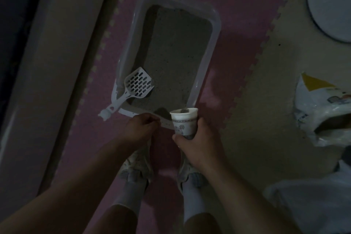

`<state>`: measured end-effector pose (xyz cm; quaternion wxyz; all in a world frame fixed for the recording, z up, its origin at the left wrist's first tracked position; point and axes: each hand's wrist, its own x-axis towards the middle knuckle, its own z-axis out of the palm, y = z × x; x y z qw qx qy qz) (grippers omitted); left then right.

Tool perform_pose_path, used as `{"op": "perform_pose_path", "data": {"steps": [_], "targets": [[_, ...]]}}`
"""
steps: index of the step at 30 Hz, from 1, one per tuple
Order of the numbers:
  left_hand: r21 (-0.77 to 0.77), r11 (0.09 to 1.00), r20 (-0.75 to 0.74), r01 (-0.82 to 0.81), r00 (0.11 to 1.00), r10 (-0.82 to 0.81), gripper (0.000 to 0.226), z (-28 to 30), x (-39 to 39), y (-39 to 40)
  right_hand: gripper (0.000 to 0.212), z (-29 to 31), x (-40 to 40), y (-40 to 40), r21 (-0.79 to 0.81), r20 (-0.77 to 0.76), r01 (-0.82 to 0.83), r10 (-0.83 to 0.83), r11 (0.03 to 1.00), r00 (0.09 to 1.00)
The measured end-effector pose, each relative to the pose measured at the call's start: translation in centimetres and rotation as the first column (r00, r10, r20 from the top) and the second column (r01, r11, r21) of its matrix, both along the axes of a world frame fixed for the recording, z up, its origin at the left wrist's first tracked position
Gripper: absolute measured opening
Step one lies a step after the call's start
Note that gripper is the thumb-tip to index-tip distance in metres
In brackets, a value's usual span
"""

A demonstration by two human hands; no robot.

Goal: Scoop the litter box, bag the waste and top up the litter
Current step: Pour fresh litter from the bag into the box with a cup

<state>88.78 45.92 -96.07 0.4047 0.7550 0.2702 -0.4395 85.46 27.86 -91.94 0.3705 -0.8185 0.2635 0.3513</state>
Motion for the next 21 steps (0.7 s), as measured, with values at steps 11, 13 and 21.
{"op": "perform_pose_path", "data": {"steps": [11, 13, 21], "targets": [[0.019, 1.0, -0.015, 0.016, 1.0, -0.015, 0.011, -0.3, -0.5, -0.2, 0.054, -0.7, -0.7, -0.3, -0.018, 0.004, -0.029, 0.029, 0.999, 1.0], [0.017, 1.0, -0.018, 0.022, 1.0, -0.022, 0.012, -0.2, -0.4, -0.5, 0.058, -1.1, -0.9, -0.2, -0.011, -0.003, -0.034, 0.034, 0.999, 0.999], [0.011, 1.0, -0.041, 0.025, 0.999, -0.024, 0.02, 0.0, -0.1, -0.6, 0.069, -2.4, -1.3, 0.3, -0.004, 0.008, -0.016, 0.016, 1.0, 1.0]]}}
